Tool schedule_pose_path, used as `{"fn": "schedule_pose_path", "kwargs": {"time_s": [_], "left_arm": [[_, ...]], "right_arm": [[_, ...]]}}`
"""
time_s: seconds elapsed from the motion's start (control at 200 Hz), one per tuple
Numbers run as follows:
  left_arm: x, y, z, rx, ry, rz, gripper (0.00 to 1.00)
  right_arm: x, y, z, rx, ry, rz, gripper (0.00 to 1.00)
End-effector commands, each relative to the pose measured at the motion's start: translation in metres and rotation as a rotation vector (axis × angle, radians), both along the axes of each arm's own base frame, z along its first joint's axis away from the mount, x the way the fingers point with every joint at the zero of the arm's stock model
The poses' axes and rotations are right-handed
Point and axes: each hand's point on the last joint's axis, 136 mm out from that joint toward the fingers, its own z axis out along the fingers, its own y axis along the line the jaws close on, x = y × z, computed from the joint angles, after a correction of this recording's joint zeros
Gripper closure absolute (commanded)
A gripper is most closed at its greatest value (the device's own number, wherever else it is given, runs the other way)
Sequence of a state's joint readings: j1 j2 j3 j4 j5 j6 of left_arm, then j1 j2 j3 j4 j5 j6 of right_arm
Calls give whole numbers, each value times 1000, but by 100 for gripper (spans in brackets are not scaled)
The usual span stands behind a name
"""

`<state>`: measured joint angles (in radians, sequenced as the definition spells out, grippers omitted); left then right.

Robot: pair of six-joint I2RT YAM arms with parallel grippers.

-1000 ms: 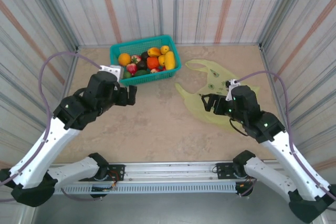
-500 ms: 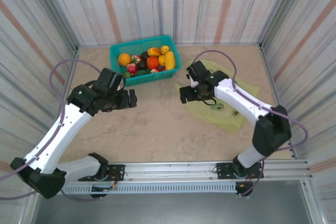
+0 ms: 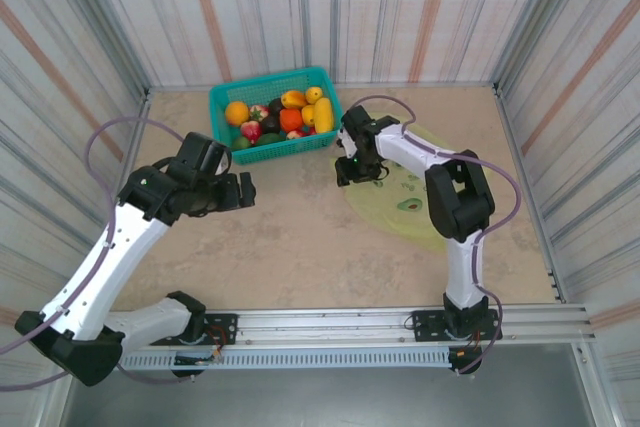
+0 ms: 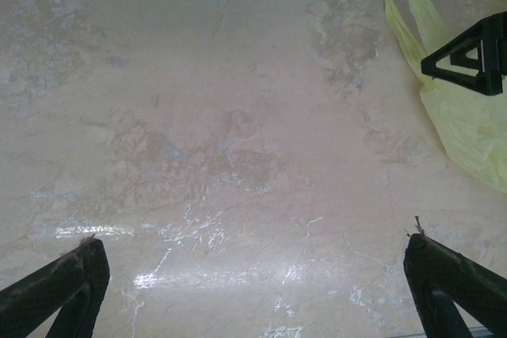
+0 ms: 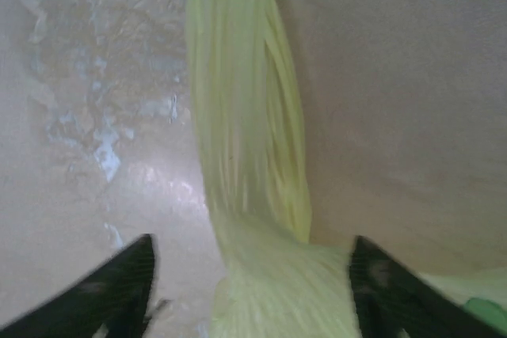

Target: Place the fake fruits into the plastic bag and tie a complex knot

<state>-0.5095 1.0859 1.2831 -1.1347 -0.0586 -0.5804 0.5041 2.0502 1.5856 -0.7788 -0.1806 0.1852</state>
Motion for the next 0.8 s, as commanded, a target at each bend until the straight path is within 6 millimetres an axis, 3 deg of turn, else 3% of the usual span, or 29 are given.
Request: {"fn": "schedule_pose_path", "kwargs": {"time_s": [0.0,0.08,0.25,0.391,0.501,0.686,0.796], "left_arm": [[0,3,6,3,10,4,1],[0,3,7,-5,12,20,1],[1,0,10,-26,4,15,1],[9,-9,21,-61,-25,-5,1],[16,-26,40,-142,-46,-45,1],[38,-86,103,-511,-82,-182,11],[52,-116,134,-676,-60,-229,15]], "right_arm": [[10,4,8,38,-21,-8,60],[18,1,17,59,-57,-40,80],[26,0,51,113,-162,-63,100],[18,-1,93,208,-279,-66,100],[15,-11,141,274,-446,-108,100],[5,-15,217,448,-760,-143,100],[-3,-13,240,480,-838,-140,100]]}}
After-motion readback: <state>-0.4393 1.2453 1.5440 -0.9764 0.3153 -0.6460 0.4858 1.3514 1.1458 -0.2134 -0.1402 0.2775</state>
